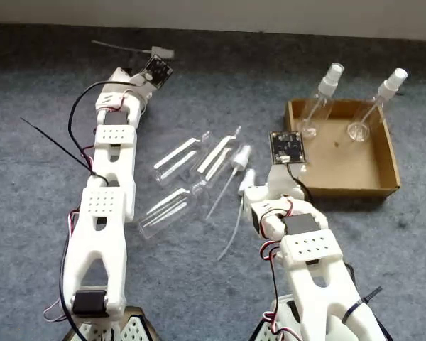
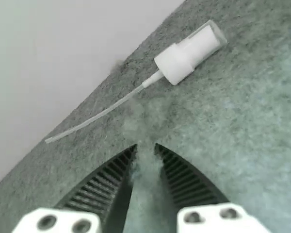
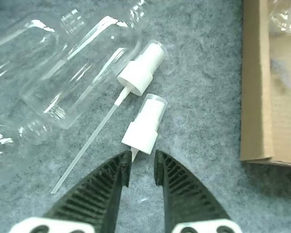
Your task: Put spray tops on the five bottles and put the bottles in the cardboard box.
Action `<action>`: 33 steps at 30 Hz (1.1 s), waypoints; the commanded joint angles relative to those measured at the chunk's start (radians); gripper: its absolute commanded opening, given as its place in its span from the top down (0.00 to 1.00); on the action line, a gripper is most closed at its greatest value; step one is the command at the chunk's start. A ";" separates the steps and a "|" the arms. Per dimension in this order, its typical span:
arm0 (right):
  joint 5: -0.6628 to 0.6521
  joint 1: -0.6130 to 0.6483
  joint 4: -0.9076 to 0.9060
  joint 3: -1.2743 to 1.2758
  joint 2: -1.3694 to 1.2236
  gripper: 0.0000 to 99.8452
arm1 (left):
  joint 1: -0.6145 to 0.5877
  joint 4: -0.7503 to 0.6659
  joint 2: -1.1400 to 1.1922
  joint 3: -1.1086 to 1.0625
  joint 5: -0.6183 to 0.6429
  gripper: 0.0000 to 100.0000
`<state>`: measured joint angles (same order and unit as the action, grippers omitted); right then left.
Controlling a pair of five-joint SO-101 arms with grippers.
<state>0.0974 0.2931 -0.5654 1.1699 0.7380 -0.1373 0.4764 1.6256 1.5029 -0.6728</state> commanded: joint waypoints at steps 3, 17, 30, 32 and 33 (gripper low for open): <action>0.005 0.007 0.030 -0.045 -0.001 0.94 | -0.031 0.373 -0.051 0.174 -0.008 0.99; 0.005 0.007 0.054 -0.019 -0.002 0.94 | -0.035 0.948 -0.426 0.162 0.229 0.99; 0.005 0.010 0.054 -0.015 0.007 0.94 | -0.090 1.304 -0.773 0.153 0.442 0.99; 0.005 0.010 0.054 -0.015 0.007 0.94 | -0.113 1.304 -0.809 0.153 0.445 0.99; 0.005 0.010 0.054 -0.015 0.007 0.94 | -0.124 1.306 -0.829 0.153 0.445 0.99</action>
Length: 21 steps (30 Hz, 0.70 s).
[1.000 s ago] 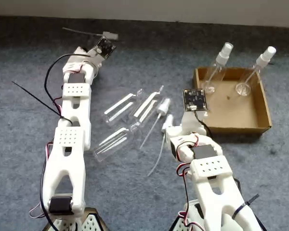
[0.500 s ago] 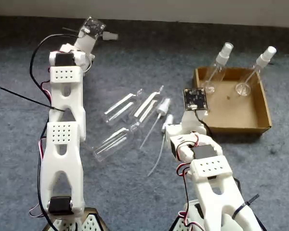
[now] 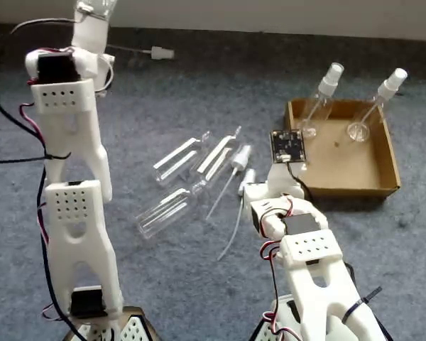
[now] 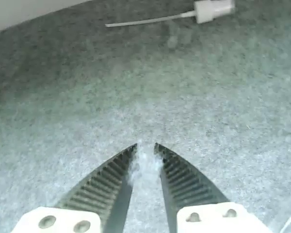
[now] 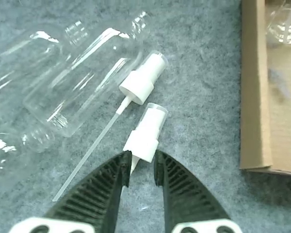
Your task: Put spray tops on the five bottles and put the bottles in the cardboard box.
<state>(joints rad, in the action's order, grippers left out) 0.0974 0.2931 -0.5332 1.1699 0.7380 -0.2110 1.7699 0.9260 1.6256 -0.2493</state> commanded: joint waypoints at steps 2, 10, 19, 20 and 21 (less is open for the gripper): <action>0.005 0.010 0.022 -0.015 0.007 0.94 | -0.068 0.012 -0.171 0.030 0.021 0.99; 0.005 0.010 0.022 -0.015 0.007 0.94 | -0.076 0.012 -0.403 -0.182 0.021 0.99; 0.005 0.010 0.022 -0.015 0.007 0.94 | -0.074 0.006 -0.817 -0.654 0.023 0.99; 0.006 0.010 0.022 -0.015 0.007 0.94 | -0.076 0.006 -0.860 -0.700 0.023 0.99; 0.006 0.010 0.022 -0.015 0.007 0.94 | -0.076 0.006 -0.903 -0.743 0.023 0.99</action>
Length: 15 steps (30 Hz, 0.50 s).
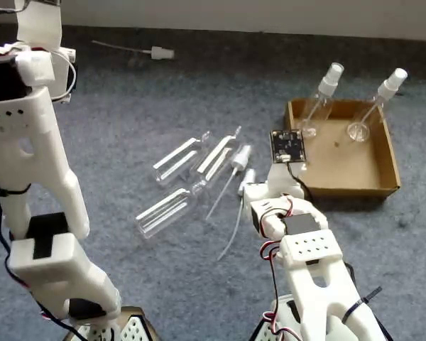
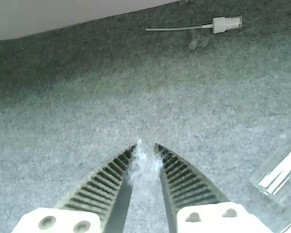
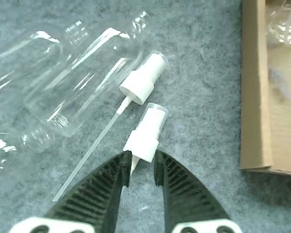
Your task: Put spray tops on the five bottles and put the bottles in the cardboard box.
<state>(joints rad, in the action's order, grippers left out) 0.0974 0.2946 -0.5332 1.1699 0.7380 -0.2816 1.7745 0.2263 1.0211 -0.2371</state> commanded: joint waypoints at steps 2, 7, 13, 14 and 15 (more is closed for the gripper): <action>0.006 0.008 0.022 -0.013 0.007 0.94 | -0.005 0.002 -0.286 -0.226 0.011 0.99; 0.006 0.008 0.022 -0.013 0.002 0.94 | -0.005 0.000 -0.479 -0.452 0.009 0.99; 0.006 0.008 0.022 -0.013 -0.001 0.94 | -0.005 0.000 -0.714 -0.745 0.009 0.99; 0.006 0.008 0.022 -0.013 0.001 0.94 | -0.005 0.000 -0.753 -0.796 0.008 0.99; 0.006 0.008 0.022 -0.013 0.005 0.94 | -0.005 0.000 -0.791 -0.842 0.008 0.99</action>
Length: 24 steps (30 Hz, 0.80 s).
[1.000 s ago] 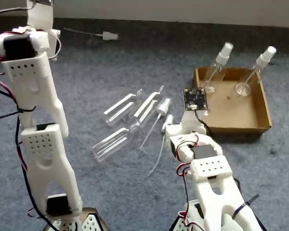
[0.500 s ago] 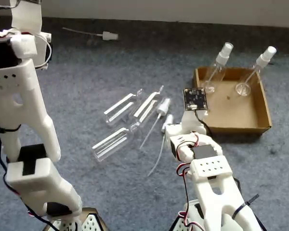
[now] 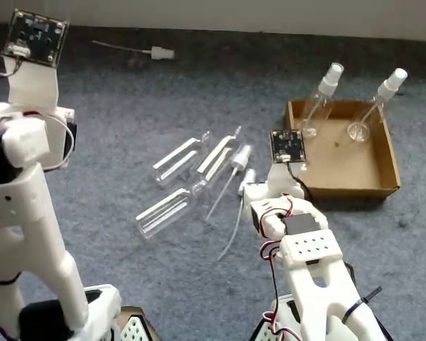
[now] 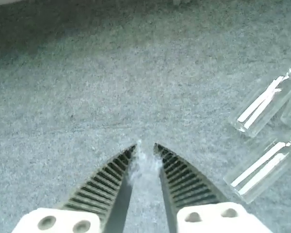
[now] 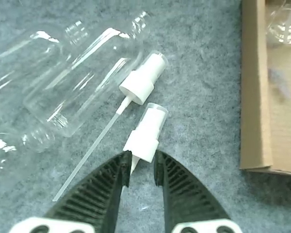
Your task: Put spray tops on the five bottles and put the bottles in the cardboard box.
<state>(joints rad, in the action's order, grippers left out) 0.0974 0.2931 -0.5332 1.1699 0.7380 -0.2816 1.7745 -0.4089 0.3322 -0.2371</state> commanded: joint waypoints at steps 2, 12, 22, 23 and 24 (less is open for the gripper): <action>0.006 0.008 0.022 -0.013 0.007 0.94 | -0.005 -0.002 -0.234 -0.245 0.008 0.99; 0.006 0.007 0.015 -0.022 0.008 0.94 | -0.005 -0.126 -0.642 -0.699 0.006 0.99; 0.006 0.004 -0.191 -0.137 0.010 0.94 | -0.005 -0.255 -1.115 -1.168 0.002 0.99; 0.008 0.002 -0.191 -0.143 0.013 0.94 | -0.005 -0.258 -1.158 -1.202 -0.009 0.99; 0.008 -0.002 -0.191 -0.142 0.022 0.94 | -0.005 -0.258 -1.196 -1.233 -0.029 0.99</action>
<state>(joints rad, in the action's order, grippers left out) 0.0974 0.2931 -0.7096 1.1178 0.7380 -0.2816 1.5520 -1.4584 -0.8017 -0.2371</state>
